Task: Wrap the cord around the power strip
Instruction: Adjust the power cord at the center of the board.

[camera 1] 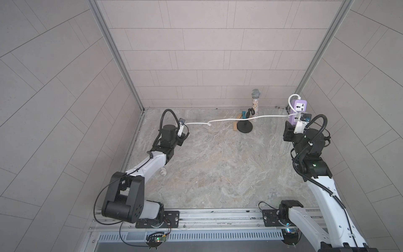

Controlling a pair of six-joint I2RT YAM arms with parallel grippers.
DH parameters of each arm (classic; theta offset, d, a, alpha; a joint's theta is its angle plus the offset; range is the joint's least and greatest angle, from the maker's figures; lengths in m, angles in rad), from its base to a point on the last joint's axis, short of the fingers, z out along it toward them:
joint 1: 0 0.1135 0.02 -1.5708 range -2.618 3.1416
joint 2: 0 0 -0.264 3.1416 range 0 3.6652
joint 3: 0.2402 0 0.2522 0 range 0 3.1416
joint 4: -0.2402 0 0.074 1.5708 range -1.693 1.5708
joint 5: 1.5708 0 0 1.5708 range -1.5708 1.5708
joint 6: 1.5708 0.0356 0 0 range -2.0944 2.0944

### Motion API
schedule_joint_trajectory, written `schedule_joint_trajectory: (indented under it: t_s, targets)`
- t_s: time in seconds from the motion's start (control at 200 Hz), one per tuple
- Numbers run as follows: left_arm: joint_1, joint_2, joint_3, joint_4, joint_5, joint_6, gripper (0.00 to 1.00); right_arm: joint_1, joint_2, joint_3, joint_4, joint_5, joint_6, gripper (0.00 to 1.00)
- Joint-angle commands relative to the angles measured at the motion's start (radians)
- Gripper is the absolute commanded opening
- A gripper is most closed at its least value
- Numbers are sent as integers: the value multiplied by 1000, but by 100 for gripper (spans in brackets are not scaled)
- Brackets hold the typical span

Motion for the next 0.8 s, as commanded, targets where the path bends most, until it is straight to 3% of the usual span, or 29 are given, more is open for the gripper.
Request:
schedule_joint_trajectory:
  t_s: [0.0, 0.275, 0.795]
  targets:
    - [80, -19, -29, 38, -78, -87, 0, -38, -29, 53, 24, 96, -12, 0]
    - [191, 71, -4, 40, -74, -184, 0, -64, -31, 93, -11, 118, -28, 0]
    - [287, 132, 14, 66, -95, -296, 0, -72, -46, 156, -76, 134, -39, 0]
